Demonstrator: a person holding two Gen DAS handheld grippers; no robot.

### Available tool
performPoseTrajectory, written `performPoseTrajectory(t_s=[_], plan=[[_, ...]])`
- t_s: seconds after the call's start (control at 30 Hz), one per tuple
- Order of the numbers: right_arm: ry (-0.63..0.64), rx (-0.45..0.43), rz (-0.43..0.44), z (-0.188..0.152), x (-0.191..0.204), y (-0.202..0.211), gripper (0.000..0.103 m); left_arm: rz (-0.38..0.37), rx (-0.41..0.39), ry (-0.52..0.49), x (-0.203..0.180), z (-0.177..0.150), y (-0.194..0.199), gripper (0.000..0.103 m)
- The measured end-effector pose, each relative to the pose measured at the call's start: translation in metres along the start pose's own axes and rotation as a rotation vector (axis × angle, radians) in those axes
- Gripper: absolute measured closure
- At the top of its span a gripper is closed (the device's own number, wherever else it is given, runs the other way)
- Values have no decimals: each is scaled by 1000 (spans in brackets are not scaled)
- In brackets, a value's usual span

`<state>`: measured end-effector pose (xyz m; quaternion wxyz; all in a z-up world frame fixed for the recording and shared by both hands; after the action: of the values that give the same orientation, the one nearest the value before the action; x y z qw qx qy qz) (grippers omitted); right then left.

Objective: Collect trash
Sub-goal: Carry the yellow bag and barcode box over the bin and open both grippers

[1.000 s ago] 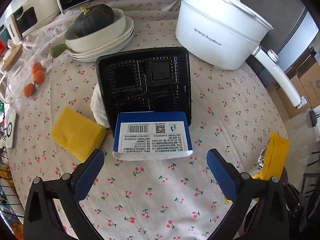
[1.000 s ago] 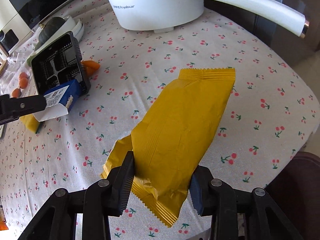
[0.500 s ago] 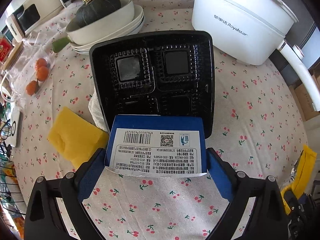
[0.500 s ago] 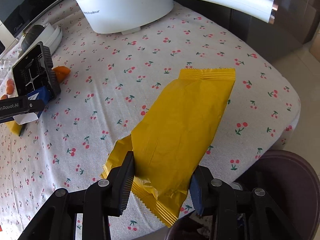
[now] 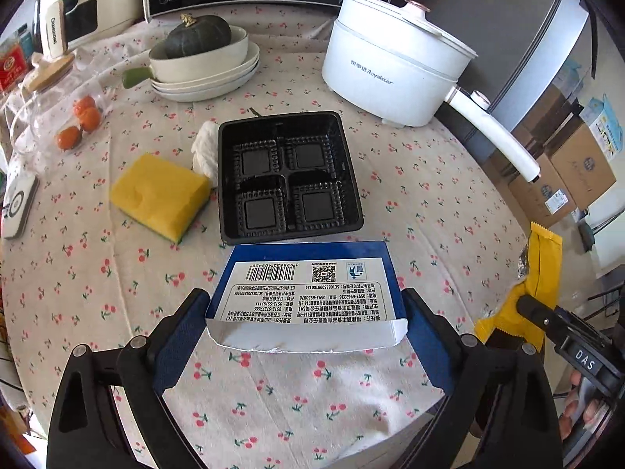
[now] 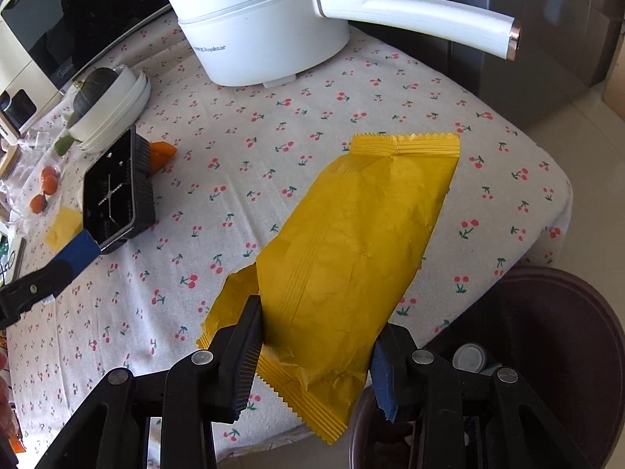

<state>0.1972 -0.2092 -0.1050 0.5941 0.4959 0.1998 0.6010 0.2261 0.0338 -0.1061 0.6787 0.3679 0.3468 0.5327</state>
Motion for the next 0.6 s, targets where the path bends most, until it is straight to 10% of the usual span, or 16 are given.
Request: performPoseTrajectory(t_s=[0.6], plan=[[86,-54,-26,-32,-33,51,60,-78,-97,-165,-62,-50,44,6]])
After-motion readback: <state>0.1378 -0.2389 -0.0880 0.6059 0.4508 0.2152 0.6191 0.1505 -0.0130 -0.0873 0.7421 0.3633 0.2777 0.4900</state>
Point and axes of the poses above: each gripper's, at about its wrist camera, not at the fingertips, and y roughly against the way its jaws point, x to its left, z to its top, the point moved 5 cm from there along -y, roughly the way its jaws point, and after that the axes turned 14 degrees about -y, right-handed, at the moved point
